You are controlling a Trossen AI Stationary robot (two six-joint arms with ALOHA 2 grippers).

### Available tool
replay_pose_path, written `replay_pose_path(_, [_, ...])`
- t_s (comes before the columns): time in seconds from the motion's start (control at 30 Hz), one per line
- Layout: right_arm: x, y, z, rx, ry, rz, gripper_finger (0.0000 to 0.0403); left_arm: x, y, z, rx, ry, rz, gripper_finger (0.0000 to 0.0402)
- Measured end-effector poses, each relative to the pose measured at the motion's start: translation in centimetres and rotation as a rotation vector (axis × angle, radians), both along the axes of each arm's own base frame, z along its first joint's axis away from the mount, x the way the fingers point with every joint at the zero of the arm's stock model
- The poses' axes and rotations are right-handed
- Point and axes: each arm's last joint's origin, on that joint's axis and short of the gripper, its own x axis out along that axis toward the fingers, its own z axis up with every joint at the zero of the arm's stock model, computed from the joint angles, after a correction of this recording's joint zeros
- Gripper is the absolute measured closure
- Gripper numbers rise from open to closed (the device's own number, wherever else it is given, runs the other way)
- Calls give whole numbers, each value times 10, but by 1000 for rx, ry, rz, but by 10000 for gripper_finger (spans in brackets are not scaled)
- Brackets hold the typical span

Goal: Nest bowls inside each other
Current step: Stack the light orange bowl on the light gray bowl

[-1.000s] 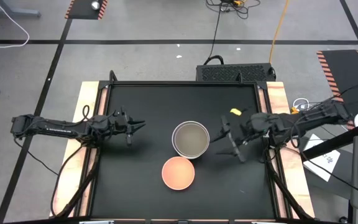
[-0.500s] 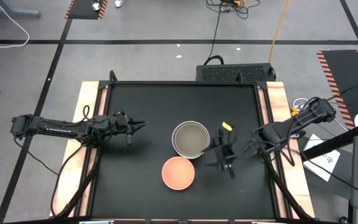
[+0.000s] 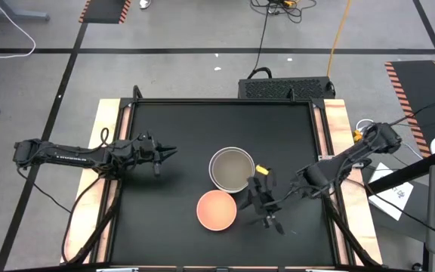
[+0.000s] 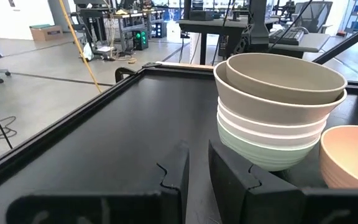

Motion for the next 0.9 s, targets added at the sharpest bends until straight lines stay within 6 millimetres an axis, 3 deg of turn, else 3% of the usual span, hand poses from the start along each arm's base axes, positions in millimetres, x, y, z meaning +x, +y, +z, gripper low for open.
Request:
replay_pose_path(0.27, [26, 10, -30, 6, 56, 57, 179, 0, 0, -3, -22, 27, 3, 339])
replay_pose_path(0.53, [36, 15, -57, -52, 148, 65, 179, 0, 0, -4, -53, 26, 7, 339])
replay_pose_path(0.9, [47, 13, -79, -113, 204, 51, 179, 0, 0, -4, -57, 25, 8, 339])
